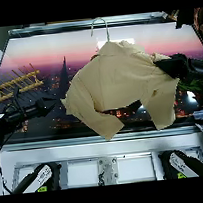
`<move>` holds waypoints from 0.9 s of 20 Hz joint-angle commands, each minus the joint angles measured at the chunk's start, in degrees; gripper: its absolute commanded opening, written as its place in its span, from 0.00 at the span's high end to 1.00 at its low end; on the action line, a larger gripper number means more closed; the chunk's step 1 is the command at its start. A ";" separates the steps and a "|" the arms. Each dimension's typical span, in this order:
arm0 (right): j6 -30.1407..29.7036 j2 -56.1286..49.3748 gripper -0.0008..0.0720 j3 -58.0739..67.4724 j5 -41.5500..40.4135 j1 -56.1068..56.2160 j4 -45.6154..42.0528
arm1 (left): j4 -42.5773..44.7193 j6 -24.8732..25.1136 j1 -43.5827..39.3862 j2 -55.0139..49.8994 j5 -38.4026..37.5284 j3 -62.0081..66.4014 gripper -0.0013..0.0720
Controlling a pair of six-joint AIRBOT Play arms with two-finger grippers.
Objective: Fold the clothes and pants, and hang the long-sleeved shirts on hangers.
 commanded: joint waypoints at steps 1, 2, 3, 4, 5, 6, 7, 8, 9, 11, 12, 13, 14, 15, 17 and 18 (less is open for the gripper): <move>0.17 0.02 0.98 0.02 0.02 -0.02 0.00 | -2.32 1.51 -5.75 -7.15 2.69 2.78 0.24; 0.17 0.02 0.98 0.02 0.02 -0.02 -0.02 | -2.38 1.09 -6.73 -8.52 2.49 3.89 0.24; 0.17 0.02 0.98 0.02 0.00 -0.02 -0.02 | -2.38 0.66 -7.72 -9.62 1.84 4.98 0.24; 0.17 0.02 0.98 0.02 0.00 -0.02 -0.02 | -2.34 0.63 -8.52 -10.12 1.29 5.75 0.24; 0.17 0.02 0.98 0.02 0.02 -0.02 -0.04 | -2.29 0.63 -8.96 -10.12 0.72 6.12 0.49; 0.17 0.02 0.98 0.02 0.00 -0.02 -0.13 | -2.21 0.68 -9.03 -10.10 -0.15 6.51 0.80; 0.17 0.02 0.98 0.02 0.02 -0.02 -0.15 | -2.10 0.72 -8.83 -10.10 -0.90 6.93 0.96; 0.20 0.02 0.98 0.02 0.04 -0.02 -0.15 | -1.86 0.74 -8.02 -10.08 -2.21 7.72 0.97; 0.20 0.02 0.98 0.02 0.39 -0.02 -0.17 | -0.48 0.31 -6.45 -9.99 -3.78 9.44 0.97; 0.26 0.02 0.98 0.02 1.70 -0.02 -0.17 | 4.31 -4.11 -2.45 -9.66 -6.36 14.75 0.97; 0.98 0.02 0.98 0.02 1.88 -0.02 -0.17 | 6.97 -6.03 -0.07 -8.96 -6.54 17.51 0.97; 1.55 0.02 0.98 0.02 2.36 -0.02 -0.20 | 8.94 -7.67 2.14 -8.09 -6.29 20.61 0.97; 1.55 0.02 0.98 0.02 2.84 -0.02 -0.20 | 10.23 -9.18 3.98 -7.23 -5.88 23.37 0.97; 1.62 0.02 0.98 0.02 2.80 -0.02 -0.42 | 11.23 -10.27 5.68 -6.21 -5.18 26.03 0.97; 1.73 0.02 0.98 0.02 2.86 -0.02 -1.44 | 11.37 -10.58 7.28 -4.61 -4.42 30.29 0.97; 1.97 0.02 0.98 0.02 3.15 -0.02 -1.75 | 11.41 -10.60 7.30 -4.39 -4.37 32.30 0.97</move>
